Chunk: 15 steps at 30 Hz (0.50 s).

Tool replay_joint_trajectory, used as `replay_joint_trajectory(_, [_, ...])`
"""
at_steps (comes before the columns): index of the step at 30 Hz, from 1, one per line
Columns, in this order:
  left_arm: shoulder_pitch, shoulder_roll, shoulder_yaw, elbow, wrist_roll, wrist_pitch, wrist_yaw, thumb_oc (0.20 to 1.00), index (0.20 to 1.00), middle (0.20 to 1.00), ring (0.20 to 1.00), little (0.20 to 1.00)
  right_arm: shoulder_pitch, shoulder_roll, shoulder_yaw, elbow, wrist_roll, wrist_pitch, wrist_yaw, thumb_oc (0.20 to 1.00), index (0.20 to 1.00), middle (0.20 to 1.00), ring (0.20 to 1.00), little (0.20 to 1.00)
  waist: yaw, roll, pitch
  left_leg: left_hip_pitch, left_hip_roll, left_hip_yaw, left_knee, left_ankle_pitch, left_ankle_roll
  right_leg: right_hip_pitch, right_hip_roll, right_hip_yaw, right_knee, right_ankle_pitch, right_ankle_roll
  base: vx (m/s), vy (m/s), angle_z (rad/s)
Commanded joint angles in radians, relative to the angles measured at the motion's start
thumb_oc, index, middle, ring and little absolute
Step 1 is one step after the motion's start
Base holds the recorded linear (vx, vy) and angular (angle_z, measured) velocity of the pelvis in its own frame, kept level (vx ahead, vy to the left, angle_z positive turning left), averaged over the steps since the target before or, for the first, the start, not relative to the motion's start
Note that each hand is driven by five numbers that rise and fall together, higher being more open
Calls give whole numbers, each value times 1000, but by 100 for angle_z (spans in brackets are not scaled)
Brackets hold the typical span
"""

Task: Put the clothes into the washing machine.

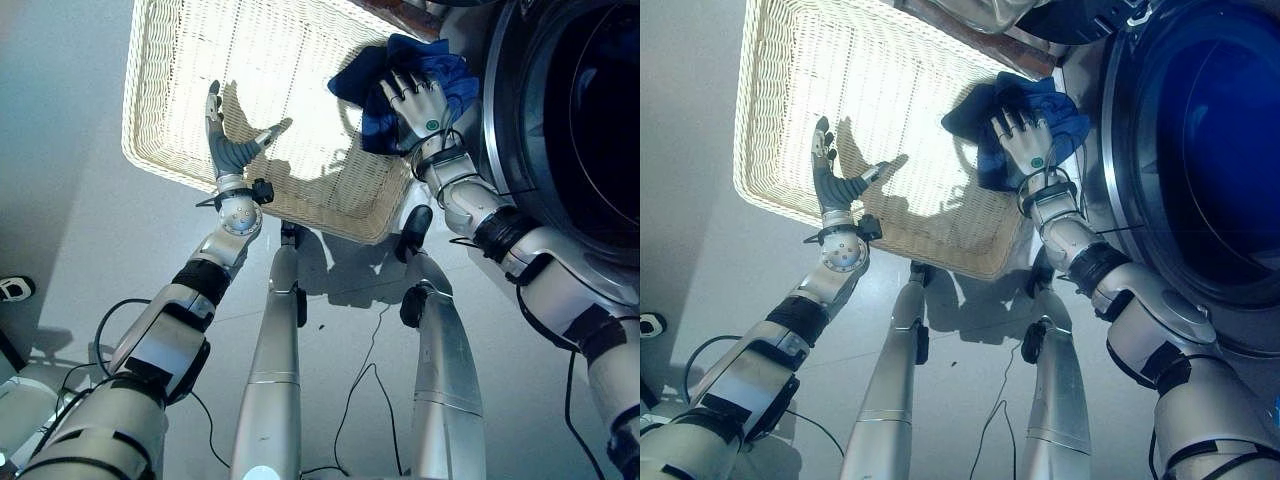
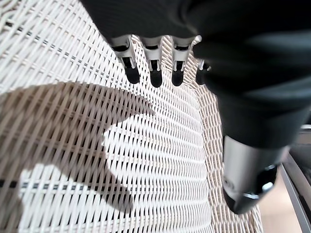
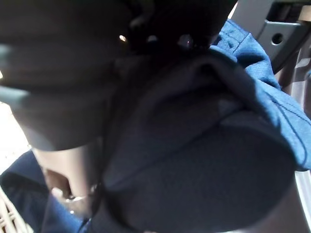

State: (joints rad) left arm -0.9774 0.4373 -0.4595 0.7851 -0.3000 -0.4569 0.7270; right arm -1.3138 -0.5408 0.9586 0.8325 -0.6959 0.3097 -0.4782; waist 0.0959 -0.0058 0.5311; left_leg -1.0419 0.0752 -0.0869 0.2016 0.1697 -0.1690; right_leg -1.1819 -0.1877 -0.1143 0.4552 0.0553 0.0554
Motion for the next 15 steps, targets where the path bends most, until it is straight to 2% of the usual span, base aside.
replay_joint_trajectory(1, [-28,-35,31,15,-14,-53,13,1000,1000,1000,1000,1000,-38,-32,2,81,-32,35,11,200,200,200,200,200,-30,66,-11,-43,-121,47,55,-23,98,28,68,-83,-135,131,86,0,0,0])
replay_joint_trajectory(9, [-26,-41,31,7,-11,-57,18,1000,1000,1000,1000,1000,-36,-32,4,91,-37,28,-1,200,200,200,200,200,-29,70,-11,-44,-123,46,52,-21,100,28,68,-81,-142,133,85,0,0,0])
replay_joint_trajectory(15, [-15,-44,28,-14,-25,-74,31,1000,1000,1000,1000,1000,-24,-37,-3,128,-61,-8,-49,200,200,200,200,200,-32,80,-11,-53,-128,47,54,-20,105,18,74,-71,-146,137,82,0,0,0])
